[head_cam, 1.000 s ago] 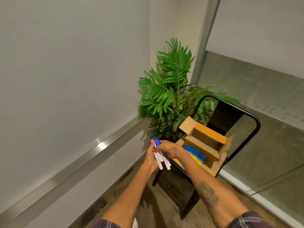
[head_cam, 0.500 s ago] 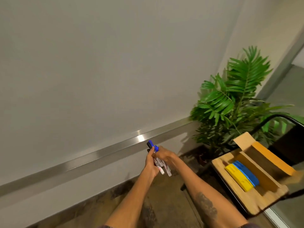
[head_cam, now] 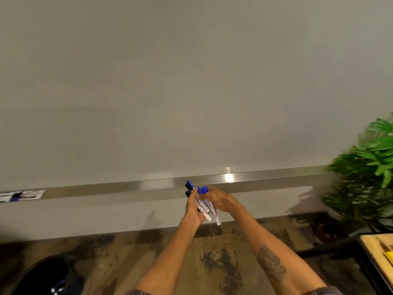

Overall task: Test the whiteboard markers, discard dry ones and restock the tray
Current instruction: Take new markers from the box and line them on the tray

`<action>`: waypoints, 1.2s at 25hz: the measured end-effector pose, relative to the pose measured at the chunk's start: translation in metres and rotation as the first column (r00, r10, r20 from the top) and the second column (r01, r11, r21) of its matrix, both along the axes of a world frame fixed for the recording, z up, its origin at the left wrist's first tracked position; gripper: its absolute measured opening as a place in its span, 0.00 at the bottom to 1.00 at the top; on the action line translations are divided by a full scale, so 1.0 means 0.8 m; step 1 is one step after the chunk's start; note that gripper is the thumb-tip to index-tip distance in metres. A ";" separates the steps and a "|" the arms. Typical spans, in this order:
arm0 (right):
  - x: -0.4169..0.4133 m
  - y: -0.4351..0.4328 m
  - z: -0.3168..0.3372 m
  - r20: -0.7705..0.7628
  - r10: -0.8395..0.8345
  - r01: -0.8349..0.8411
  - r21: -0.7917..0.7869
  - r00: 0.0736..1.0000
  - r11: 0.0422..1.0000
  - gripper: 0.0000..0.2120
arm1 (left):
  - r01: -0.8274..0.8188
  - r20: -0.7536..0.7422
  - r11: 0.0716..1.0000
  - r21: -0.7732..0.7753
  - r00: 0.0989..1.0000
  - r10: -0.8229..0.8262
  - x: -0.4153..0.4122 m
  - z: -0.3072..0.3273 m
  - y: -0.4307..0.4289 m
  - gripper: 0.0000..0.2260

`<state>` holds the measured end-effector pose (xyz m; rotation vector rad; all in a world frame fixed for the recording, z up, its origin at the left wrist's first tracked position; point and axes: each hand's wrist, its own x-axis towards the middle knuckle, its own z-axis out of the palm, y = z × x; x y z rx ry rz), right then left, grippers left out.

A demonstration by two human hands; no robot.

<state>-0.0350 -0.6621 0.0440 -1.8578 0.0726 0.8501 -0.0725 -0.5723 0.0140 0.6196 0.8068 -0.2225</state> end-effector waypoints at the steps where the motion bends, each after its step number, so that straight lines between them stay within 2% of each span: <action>1: -0.001 0.024 0.000 0.017 -0.006 0.006 0.000 1.000 1.000 0.13 | -0.016 0.001 1.000 0.013 1.000 0.016 -0.003 -0.002 0.027 0.12; 5: 0.000 0.121 -0.005 0.050 0.041 -0.041 -0.004 0.998 0.999 0.13 | -0.093 0.003 0.995 0.042 0.996 0.093 -0.015 -0.010 0.129 0.11; 9: -0.005 0.208 0.004 0.175 0.148 -0.135 -0.081 0.973 0.987 0.04 | -0.175 0.026 0.984 0.030 0.984 0.174 -0.028 -0.016 0.212 0.12; 14: -0.005 0.294 -0.002 0.323 0.189 -0.133 -0.188 0.928 0.973 0.05 | -0.254 0.093 0.967 0.004 0.963 0.253 -0.050 -0.023 0.292 0.12; 16: -0.005 0.326 -0.008 0.344 0.221 -0.157 -0.204 0.913 0.966 0.07 | -0.259 0.102 0.965 0.047 0.962 0.253 -0.055 -0.030 0.319 0.12; 22: -0.002 0.423 -0.018 0.314 0.254 -0.216 -0.151 0.915 0.965 0.10 | -0.326 0.114 0.943 0.069 0.941 0.318 -0.069 -0.032 0.400 0.09; 27: 0.011 0.514 -0.014 0.263 0.314 -0.311 -0.057 0.912 0.949 0.03 | -0.392 0.150 0.917 0.077 0.914 0.378 -0.062 -0.032 0.477 0.10; 30: 0.032 0.572 -0.008 0.225 0.366 -0.373 -0.013 0.903 0.928 0.02 | -0.429 0.182 0.898 0.099 0.895 0.408 -0.048 -0.027 0.536 0.12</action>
